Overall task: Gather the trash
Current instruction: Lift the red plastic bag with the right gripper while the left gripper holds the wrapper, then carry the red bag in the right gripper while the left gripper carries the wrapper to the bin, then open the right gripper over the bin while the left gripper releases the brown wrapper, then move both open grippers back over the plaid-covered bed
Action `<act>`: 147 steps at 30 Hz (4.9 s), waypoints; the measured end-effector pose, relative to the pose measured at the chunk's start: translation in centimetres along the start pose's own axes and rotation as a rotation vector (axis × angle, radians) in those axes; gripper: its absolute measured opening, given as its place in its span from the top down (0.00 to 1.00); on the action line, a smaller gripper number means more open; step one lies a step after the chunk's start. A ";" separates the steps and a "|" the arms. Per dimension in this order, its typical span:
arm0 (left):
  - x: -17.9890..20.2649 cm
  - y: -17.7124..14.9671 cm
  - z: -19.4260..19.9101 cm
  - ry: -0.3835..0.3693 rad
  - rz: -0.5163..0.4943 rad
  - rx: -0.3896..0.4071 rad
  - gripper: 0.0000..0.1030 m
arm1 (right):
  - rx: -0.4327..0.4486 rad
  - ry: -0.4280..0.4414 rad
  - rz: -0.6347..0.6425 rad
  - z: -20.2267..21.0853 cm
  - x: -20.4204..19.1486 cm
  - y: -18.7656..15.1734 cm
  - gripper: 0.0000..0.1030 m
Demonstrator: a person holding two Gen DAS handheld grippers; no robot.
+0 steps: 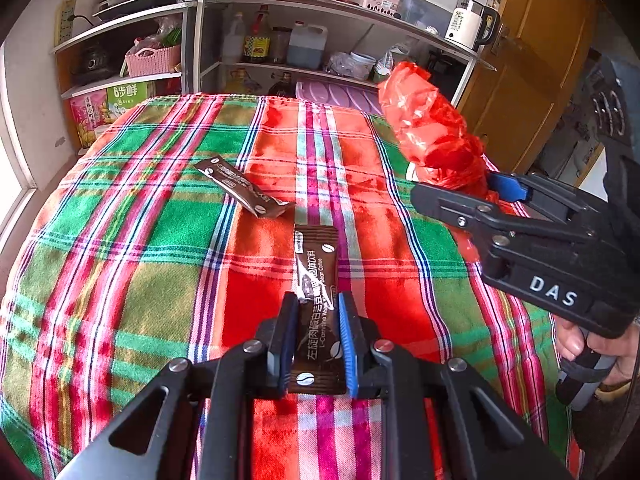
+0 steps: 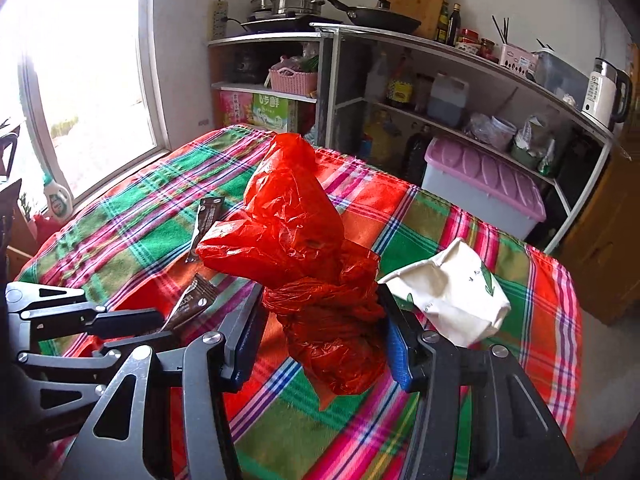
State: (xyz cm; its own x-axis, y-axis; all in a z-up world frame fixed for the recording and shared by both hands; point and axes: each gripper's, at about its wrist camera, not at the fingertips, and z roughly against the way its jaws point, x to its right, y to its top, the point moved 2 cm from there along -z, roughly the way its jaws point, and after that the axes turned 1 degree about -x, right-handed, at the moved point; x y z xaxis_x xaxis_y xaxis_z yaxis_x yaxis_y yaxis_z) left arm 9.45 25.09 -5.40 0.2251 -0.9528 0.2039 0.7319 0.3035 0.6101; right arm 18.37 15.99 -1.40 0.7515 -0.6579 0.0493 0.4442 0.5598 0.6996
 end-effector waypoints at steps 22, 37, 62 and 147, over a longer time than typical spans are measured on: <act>9.1 -1.5 6.7 -0.055 -0.160 0.104 0.79 | 0.078 -0.089 -0.193 11.5 3.4 -7.5 0.48; 19.2 -2.6 7.5 -0.167 -0.316 0.111 0.79 | 0.103 -0.232 -0.342 18.4 9.0 -14.1 0.48; 41.2 -8.4 1.7 -0.386 -0.606 -0.081 0.79 | -0.080 -0.586 -0.648 27.6 21.6 -31.1 0.48; 2.5 2.4 3.5 0.119 0.039 0.083 0.26 | 0.026 -0.207 -0.276 10.8 9.0 -7.9 0.42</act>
State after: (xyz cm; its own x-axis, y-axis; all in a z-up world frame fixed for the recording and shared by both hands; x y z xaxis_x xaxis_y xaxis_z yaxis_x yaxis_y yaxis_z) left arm 9.50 23.49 -0.71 0.3302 -0.9336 0.1396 0.6668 0.3353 0.6655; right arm 16.33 0.18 1.22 0.4891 -0.8722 -0.0025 0.6020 0.3355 0.7246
